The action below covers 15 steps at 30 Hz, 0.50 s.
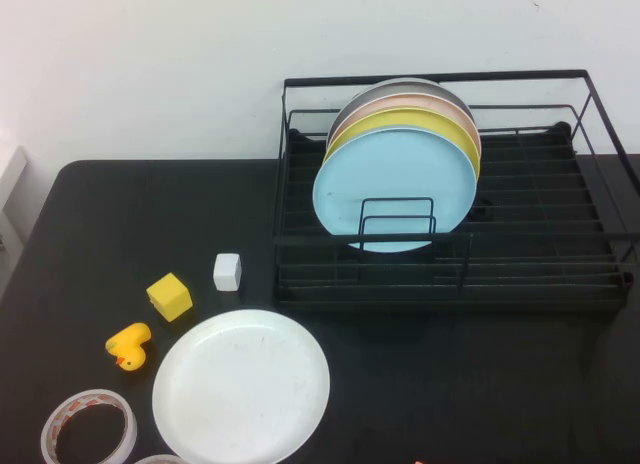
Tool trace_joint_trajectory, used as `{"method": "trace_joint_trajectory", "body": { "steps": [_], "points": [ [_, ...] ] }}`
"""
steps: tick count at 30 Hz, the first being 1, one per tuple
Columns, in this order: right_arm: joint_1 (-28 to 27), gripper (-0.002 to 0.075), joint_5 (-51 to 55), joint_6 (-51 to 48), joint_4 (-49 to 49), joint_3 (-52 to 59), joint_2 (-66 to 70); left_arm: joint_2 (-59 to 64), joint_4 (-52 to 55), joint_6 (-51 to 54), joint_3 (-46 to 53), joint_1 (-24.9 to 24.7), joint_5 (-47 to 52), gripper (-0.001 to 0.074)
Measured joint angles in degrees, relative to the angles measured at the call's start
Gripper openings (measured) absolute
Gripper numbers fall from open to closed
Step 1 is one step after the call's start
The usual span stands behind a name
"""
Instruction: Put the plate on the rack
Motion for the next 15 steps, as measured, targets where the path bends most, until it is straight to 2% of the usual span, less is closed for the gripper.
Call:
{"method": "trace_joint_trajectory", "body": {
  "steps": [15],
  "points": [
    [0.0,-0.0002,0.1,0.0,-2.2,0.0,0.0,0.0,0.0,0.0,0.0,0.0,0.0,-0.0003]
  ]
}}
